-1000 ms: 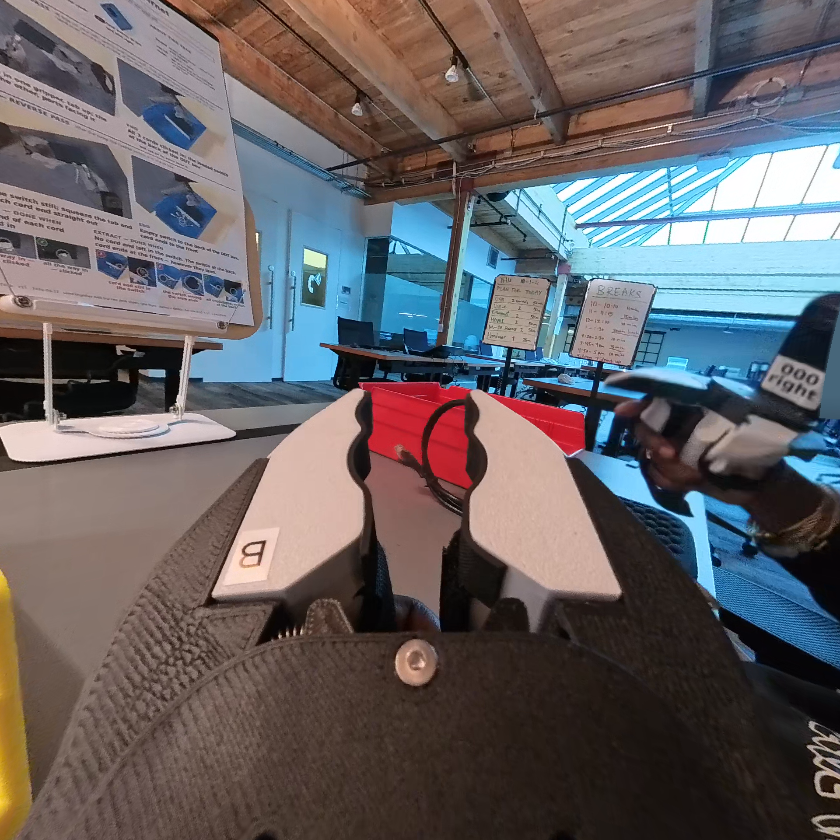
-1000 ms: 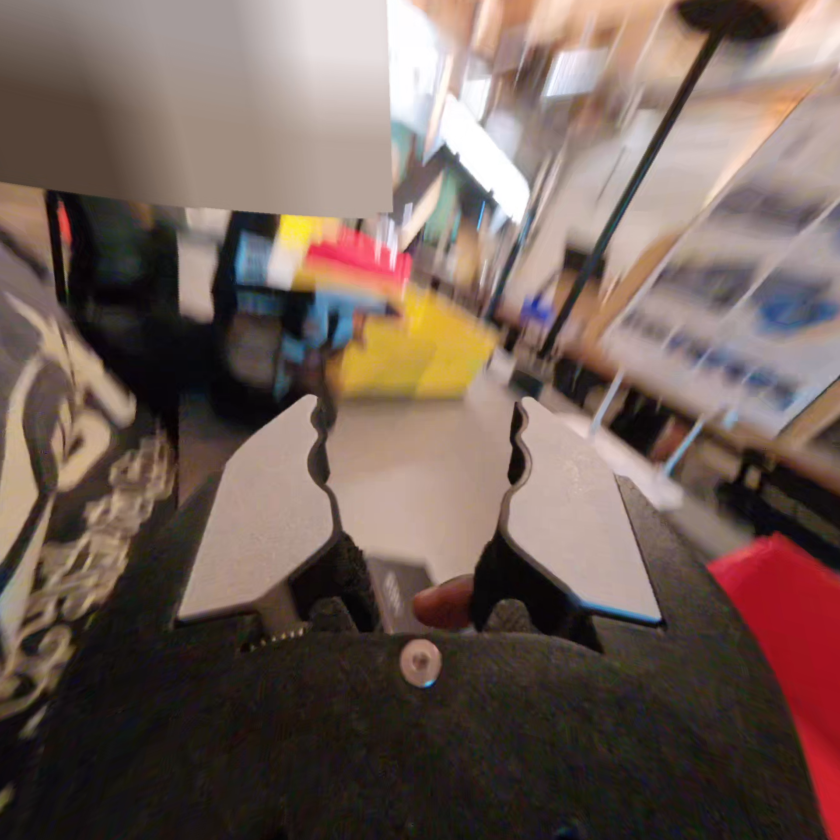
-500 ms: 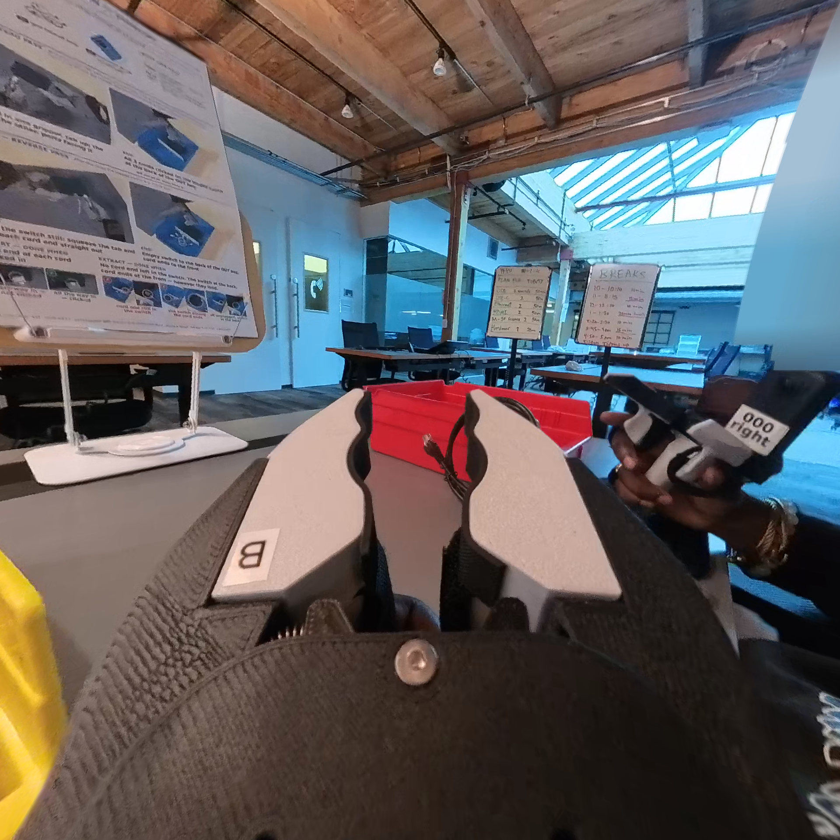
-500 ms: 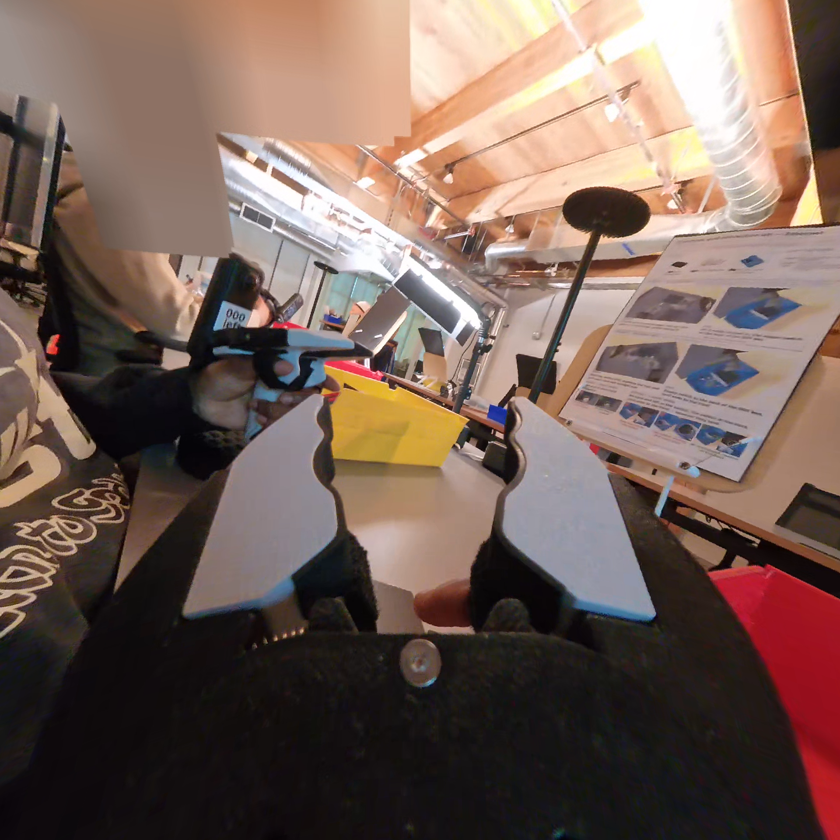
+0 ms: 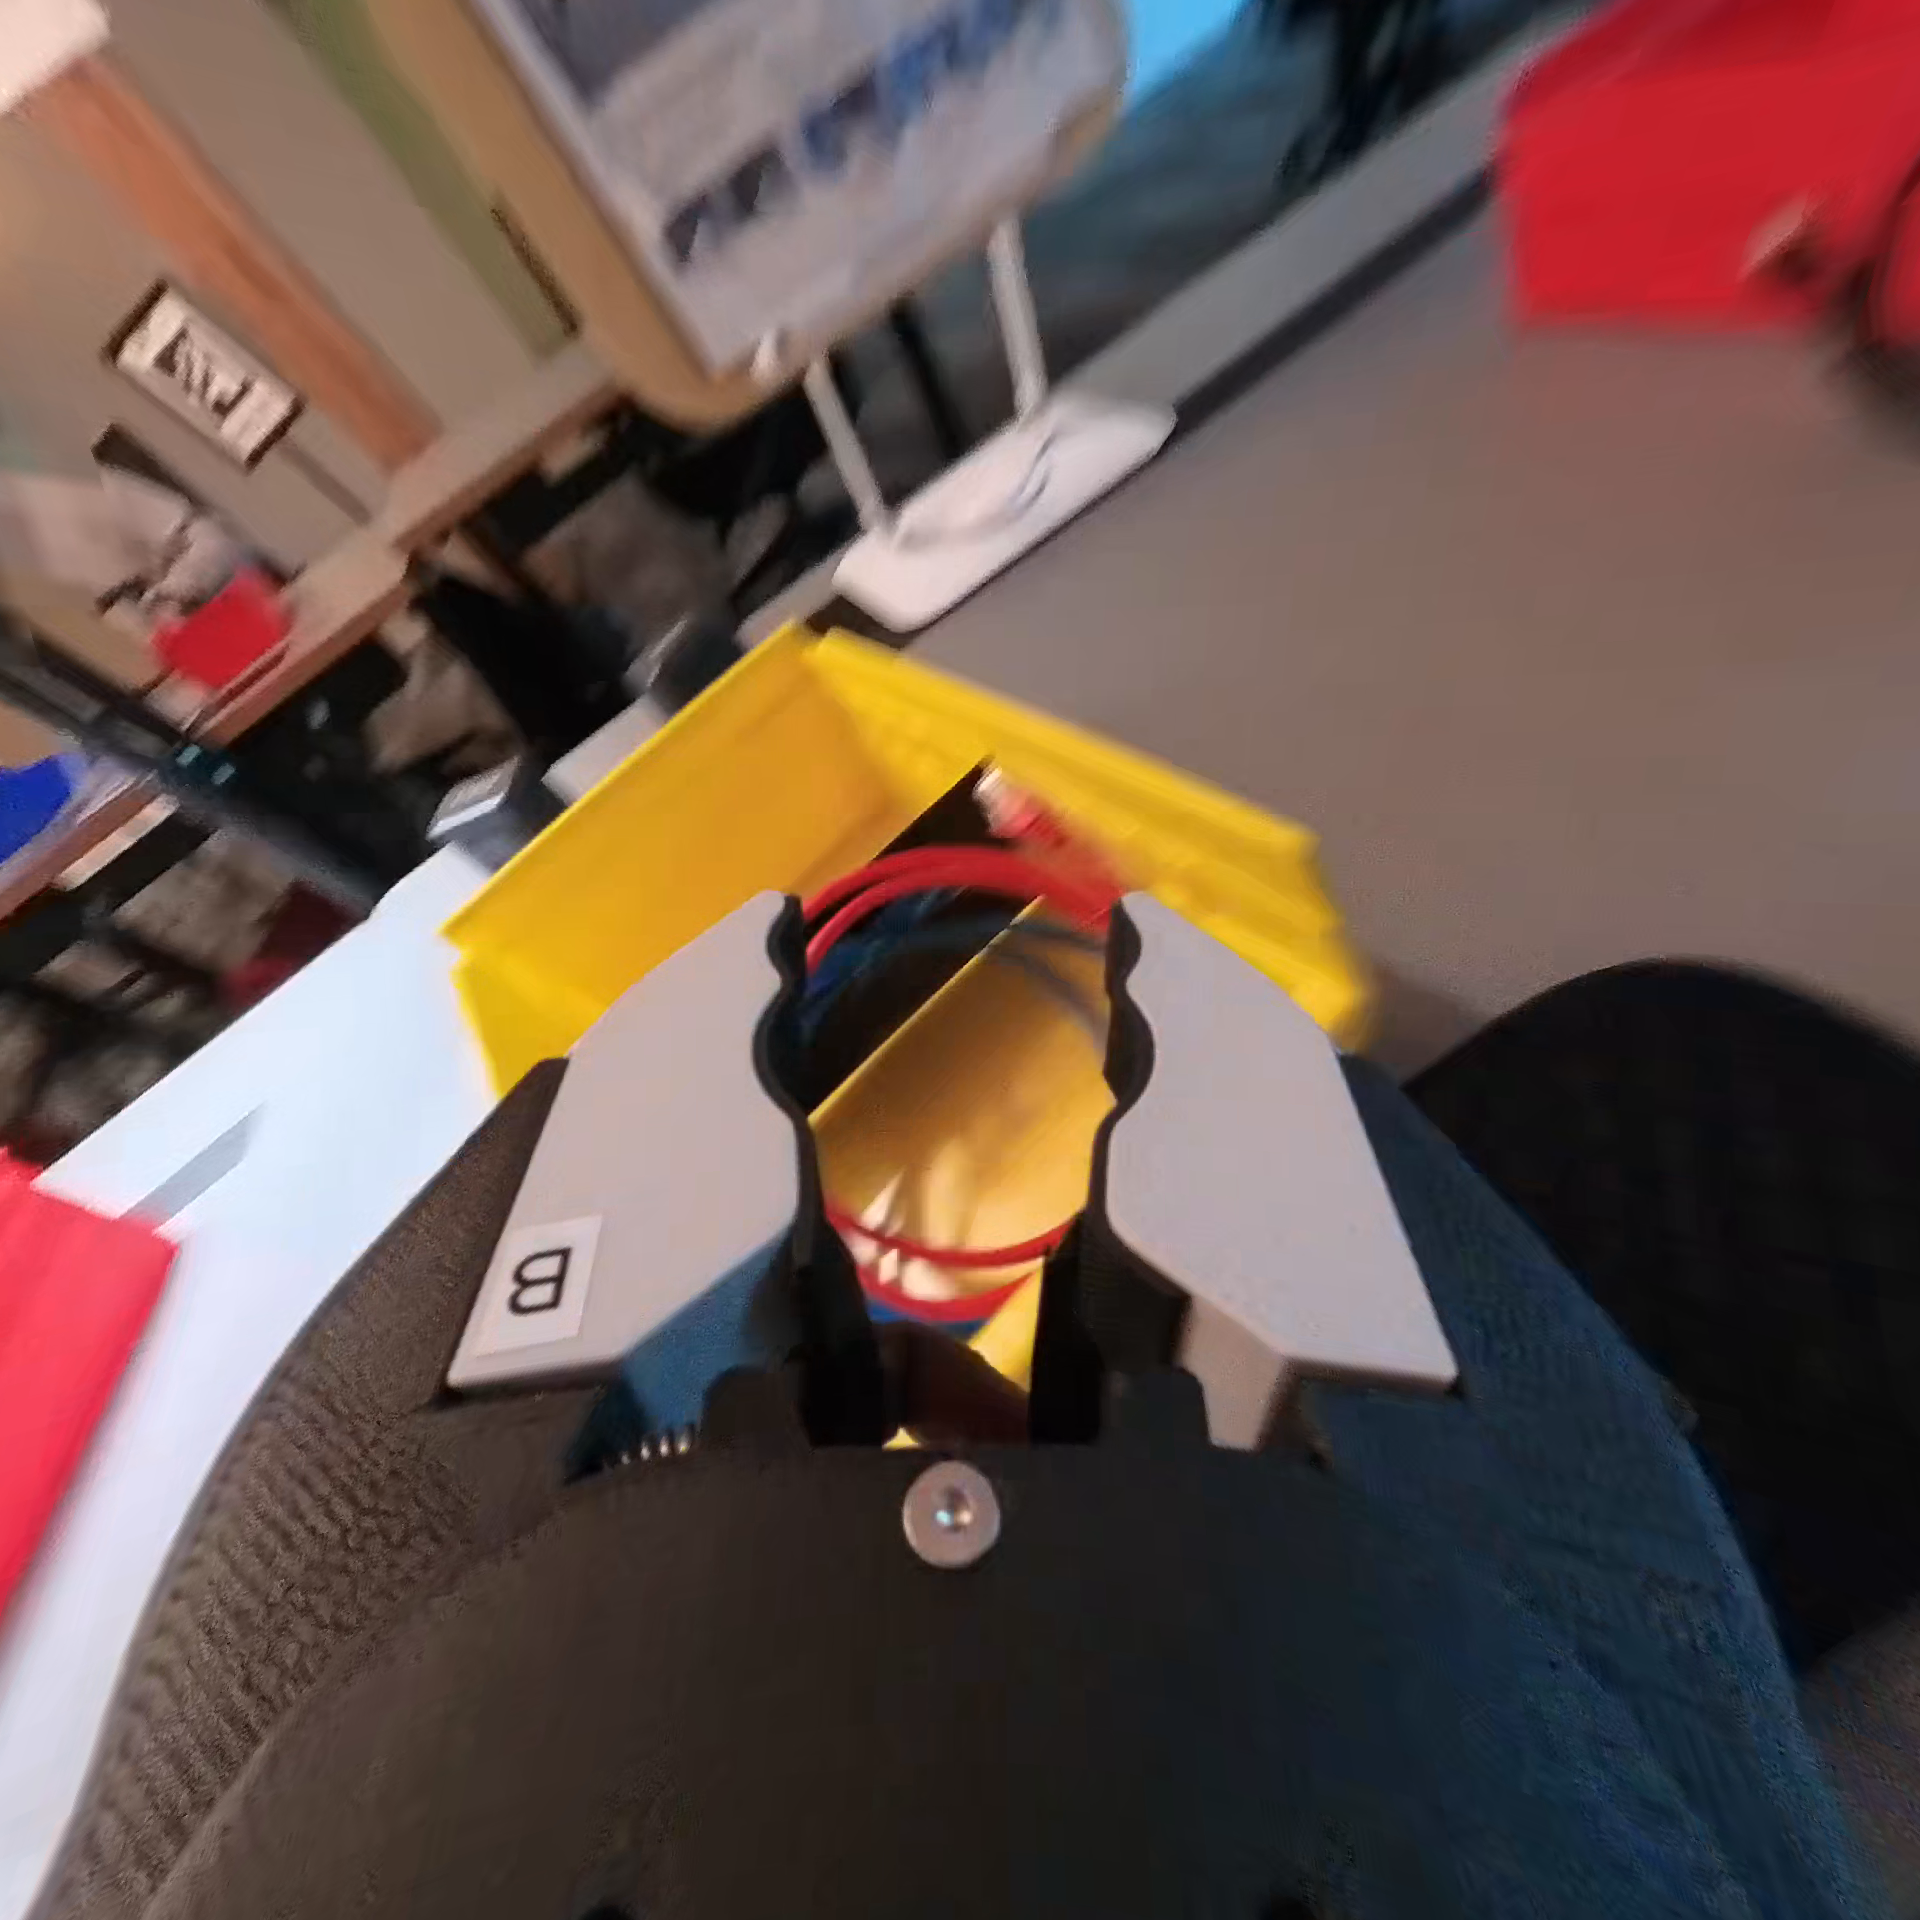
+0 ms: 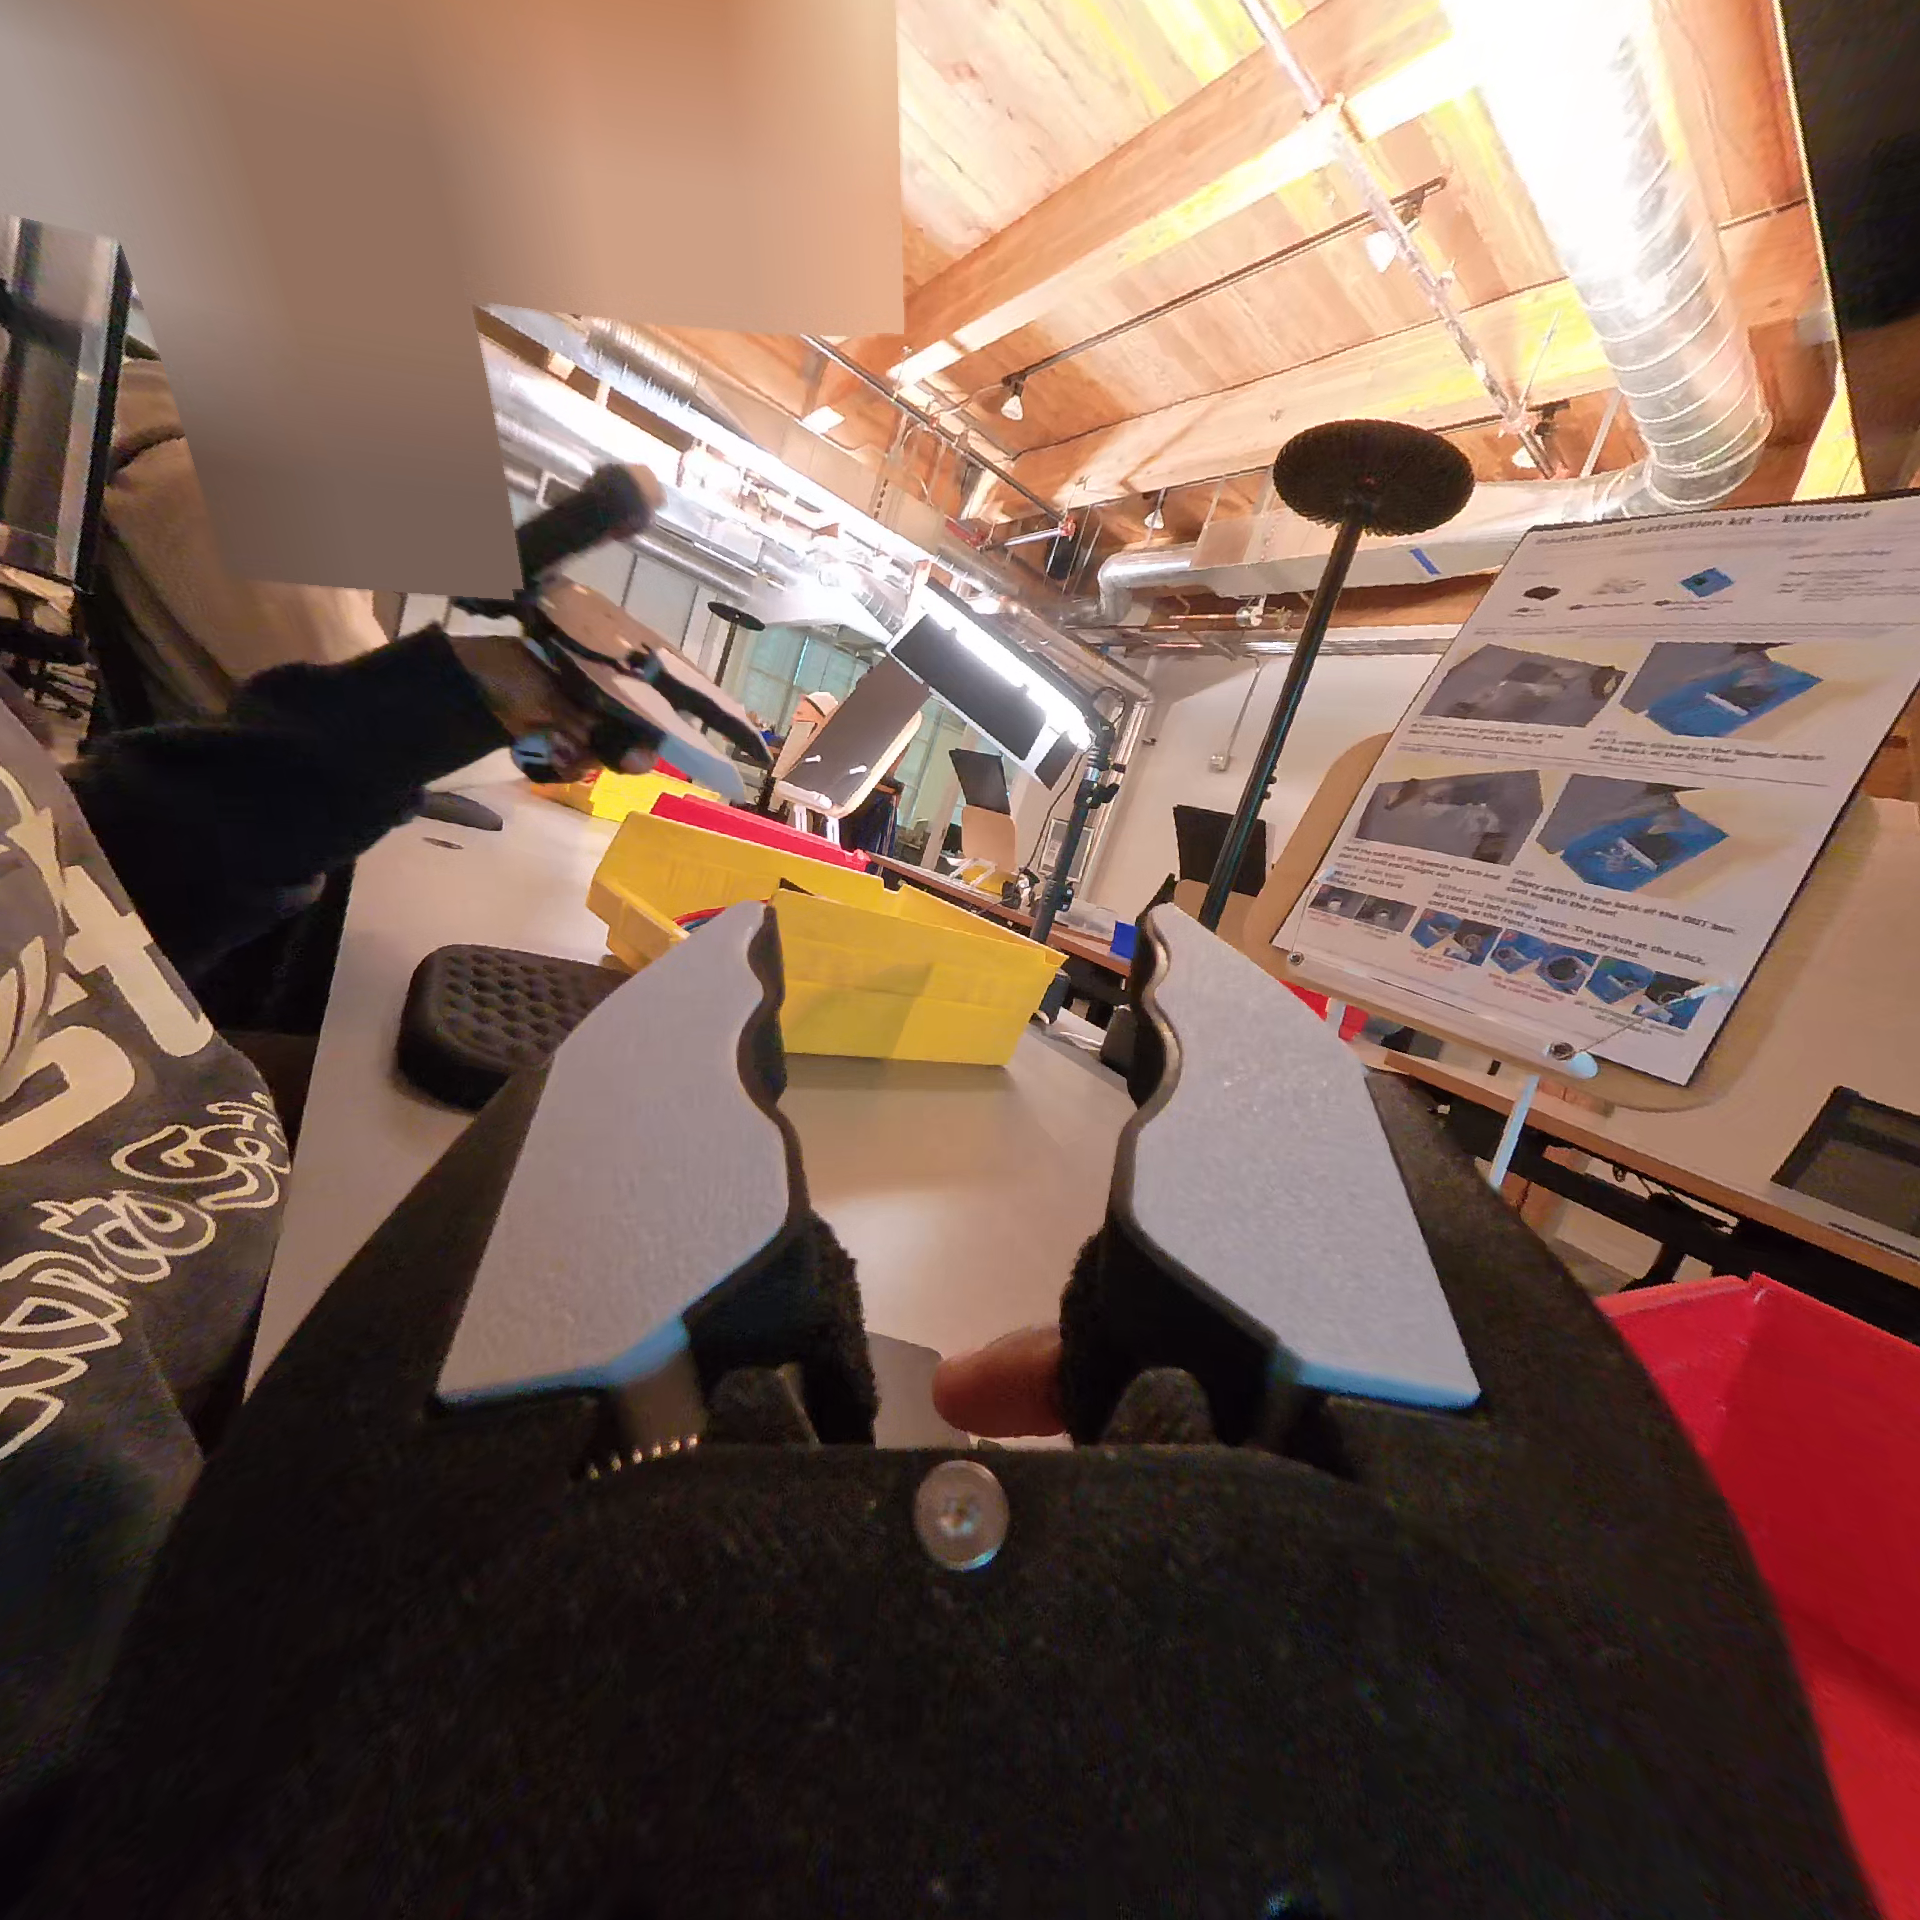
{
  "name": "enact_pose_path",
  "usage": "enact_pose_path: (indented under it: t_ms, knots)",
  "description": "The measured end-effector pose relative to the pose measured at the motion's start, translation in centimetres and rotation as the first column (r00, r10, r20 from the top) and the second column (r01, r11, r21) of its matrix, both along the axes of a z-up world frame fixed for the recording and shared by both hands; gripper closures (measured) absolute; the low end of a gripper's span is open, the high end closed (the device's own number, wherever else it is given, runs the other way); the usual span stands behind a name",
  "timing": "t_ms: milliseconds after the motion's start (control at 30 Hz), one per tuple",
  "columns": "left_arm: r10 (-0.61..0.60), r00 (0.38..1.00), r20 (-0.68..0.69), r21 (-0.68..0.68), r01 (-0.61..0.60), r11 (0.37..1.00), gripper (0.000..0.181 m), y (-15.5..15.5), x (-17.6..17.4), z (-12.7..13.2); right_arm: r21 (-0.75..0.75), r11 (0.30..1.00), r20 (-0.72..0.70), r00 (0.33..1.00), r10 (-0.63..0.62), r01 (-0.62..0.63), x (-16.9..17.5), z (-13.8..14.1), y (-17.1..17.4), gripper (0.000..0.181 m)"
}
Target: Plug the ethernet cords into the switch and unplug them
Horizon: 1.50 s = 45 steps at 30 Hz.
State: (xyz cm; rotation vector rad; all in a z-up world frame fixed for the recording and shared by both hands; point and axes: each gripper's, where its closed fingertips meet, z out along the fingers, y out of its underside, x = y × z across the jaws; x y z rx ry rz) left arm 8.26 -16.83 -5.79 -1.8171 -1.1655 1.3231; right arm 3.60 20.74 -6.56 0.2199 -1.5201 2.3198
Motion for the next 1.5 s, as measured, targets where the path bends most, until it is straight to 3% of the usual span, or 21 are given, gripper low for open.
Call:
enact_pose_path:
  t_ms: [100, 400, 500, 533, 667, 767, 900, 1033, 1167, 1333, 1433, 1500]
  knots:
    - [0.135, 0.977, 0.165, -0.143, -0.112, 0.983, 0.129, -4.1, -2.5, -2.5, -0.002, 1.000, 0.007, 1.000, -0.001, 0.001, -0.1, 0.0, 0.0, 0.119]
    - [0.202, 0.900, 0.387, -0.404, -0.031, 0.914, 0.145, -8.2, -8.2, -7.3, 0.003, 1.000, 0.000, 1.000, -0.010, 0.010, -0.1, -0.1, -0.1, 0.122]
    - [0.183, 0.887, 0.425, -0.400, 0.002, 0.916, 0.157, -8.2, -8.6, -7.8, 0.006, 1.000, -0.005, 1.000, -0.015, 0.015, -0.1, -0.1, -0.1, 0.123]
    - [0.177, 0.892, 0.416, -0.388, -0.002, 0.922, 0.169, -8.2, -8.7, -7.6, 0.008, 1.000, -0.007, 1.000, -0.015, 0.015, -0.1, -0.1, -0.1, 0.124]
    - [0.209, 0.921, 0.330, -0.395, -0.066, 0.916, 0.173, -8.5, -7.8, -5.3, 0.013, 1.000, -0.010, 1.000, -0.018, 0.018, -0.1, -0.2, -0.2, 0.124]
    - [0.286, 0.940, 0.185, -0.443, -0.180, 0.878, 0.175, -9.3, -6.5, -2.0, 0.012, 1.000, -0.009, 1.000, -0.020, 0.020, -0.1, -0.2, -0.2, 0.125]
    - [0.325, 0.941, -0.099, -0.391, -0.337, 0.857, 0.175, -9.3, -4.9, 3.9, 0.019, 1.000, -0.019, 1.000, -0.021, 0.021, 0.0, -0.3, -0.3, 0.126]
    - [0.223, 0.884, -0.410, -0.309, -0.365, 0.878, 0.176, -5.1, -3.3, 9.5, 0.037, 0.999, -0.035, 0.999, -0.026, 0.027, 0.1, -0.5, -0.6, 0.127]
    - [0.069, 0.819, -0.569, -0.273, -0.267, 0.924, 0.177, 2.0, -2.0, 11.8, 0.068, 0.997, -0.074, 0.997, -0.032, 0.037, 0.5, -0.9, -1.0, 0.128]
    - [-0.131, 0.801, -0.584, -0.379, -0.127, 0.917, 0.176, 11.0, -1.9, 9.6, 0.104, 0.991, -0.126, 0.990, -0.066, 0.080, 0.8, -1.2, -1.7, 0.126]
    - [-0.286, 0.778, -0.559, -0.566, -0.107, 0.817, 0.176, 15.5, -1.9, 7.6, 0.138, 0.986, -0.115, 0.991, -0.073, 0.089, 0.9, -1.3, -2.3, 0.122]
    - [-0.387, 0.760, -0.523, -0.679, -0.096, 0.728, 0.176, 17.9, -2.0, 6.4, 0.171, 0.985, -0.034, 0.999, -0.018, 0.024, 1.5, -1.2, -2.8, 0.120]
